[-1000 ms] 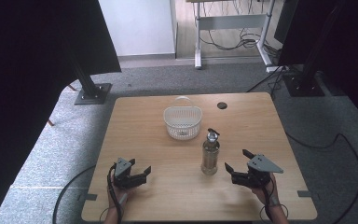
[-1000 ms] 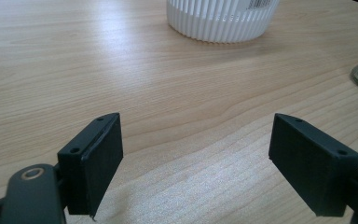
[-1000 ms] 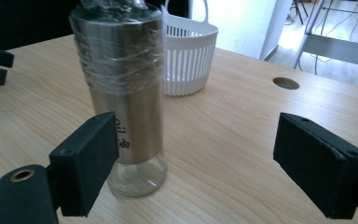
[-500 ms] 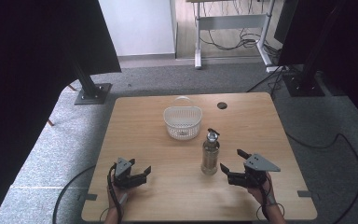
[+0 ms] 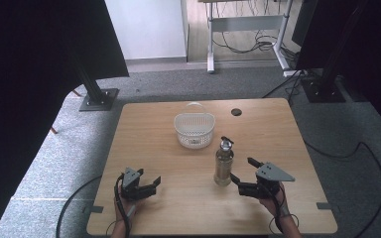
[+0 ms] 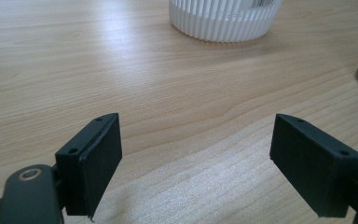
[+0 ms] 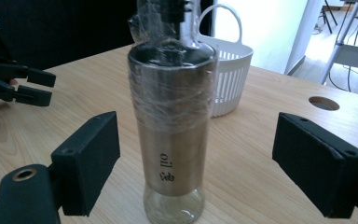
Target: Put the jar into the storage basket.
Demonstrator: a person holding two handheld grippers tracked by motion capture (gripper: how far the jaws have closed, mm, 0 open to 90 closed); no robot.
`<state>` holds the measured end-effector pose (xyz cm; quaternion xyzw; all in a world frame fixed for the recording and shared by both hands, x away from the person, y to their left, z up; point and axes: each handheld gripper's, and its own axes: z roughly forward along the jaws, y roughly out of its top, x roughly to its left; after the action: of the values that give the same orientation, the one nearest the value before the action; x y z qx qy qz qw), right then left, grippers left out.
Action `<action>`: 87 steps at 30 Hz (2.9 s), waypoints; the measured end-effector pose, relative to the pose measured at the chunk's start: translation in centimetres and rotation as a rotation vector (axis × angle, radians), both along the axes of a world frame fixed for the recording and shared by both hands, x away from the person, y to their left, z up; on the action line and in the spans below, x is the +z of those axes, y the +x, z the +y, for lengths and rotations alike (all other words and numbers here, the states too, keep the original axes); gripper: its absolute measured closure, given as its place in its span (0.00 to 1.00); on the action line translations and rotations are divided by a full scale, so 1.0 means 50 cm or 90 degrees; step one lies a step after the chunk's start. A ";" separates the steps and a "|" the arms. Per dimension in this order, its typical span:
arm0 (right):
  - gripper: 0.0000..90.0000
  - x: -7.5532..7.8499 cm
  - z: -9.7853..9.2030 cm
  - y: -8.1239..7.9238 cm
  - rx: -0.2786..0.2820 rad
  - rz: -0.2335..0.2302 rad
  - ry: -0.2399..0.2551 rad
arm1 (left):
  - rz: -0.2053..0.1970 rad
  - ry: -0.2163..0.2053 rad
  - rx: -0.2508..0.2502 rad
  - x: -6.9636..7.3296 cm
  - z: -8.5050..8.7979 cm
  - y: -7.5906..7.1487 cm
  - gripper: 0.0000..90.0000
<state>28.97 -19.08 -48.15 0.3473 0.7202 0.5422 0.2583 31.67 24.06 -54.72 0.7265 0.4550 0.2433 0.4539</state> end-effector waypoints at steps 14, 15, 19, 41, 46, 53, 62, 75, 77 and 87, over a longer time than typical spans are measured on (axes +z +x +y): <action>0.16 0.001 0.022 0.012 0.015 0.003 -0.002 | -0.001 0.000 -0.001 0.000 0.000 0.000 0.18; 0.16 0.002 0.023 0.014 0.016 0.004 0.000 | -0.001 0.000 0.000 0.000 0.000 0.000 0.18; 0.16 0.000 0.033 0.017 0.023 0.008 0.005 | -0.001 -0.002 0.001 0.000 0.000 0.000 0.18; 0.20 -0.011 0.073 0.057 0.009 0.010 0.004 | -0.002 0.001 -0.002 0.000 -0.001 -0.001 0.18; 0.25 -0.012 0.081 0.068 0.017 0.008 -0.001 | -0.001 0.002 -0.002 0.000 -0.001 -0.001 0.18; 0.34 -0.019 0.086 0.078 0.010 0.010 -0.004 | -0.001 0.003 -0.002 0.000 -0.001 -0.001 0.18; 0.36 -0.022 0.083 0.078 0.015 0.002 0.001 | -0.001 0.004 -0.001 0.000 -0.001 -0.001 0.18; 0.36 -0.020 0.078 0.077 0.015 0.005 0.004 | -0.001 0.003 -0.001 0.000 -0.001 -0.001 0.18; 0.36 -0.019 0.076 0.077 0.012 0.006 0.008 | -0.001 0.003 -0.001 0.000 -0.001 -0.001 0.18; 0.36 -0.004 0.065 0.072 0.002 -0.008 0.023 | -0.001 0.004 -0.001 0.000 -0.001 -0.001 0.18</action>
<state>32.56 -15.83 -48.34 0.3473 0.7095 0.5575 0.2554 31.64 24.00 -54.71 0.7280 0.4532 0.2451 0.4522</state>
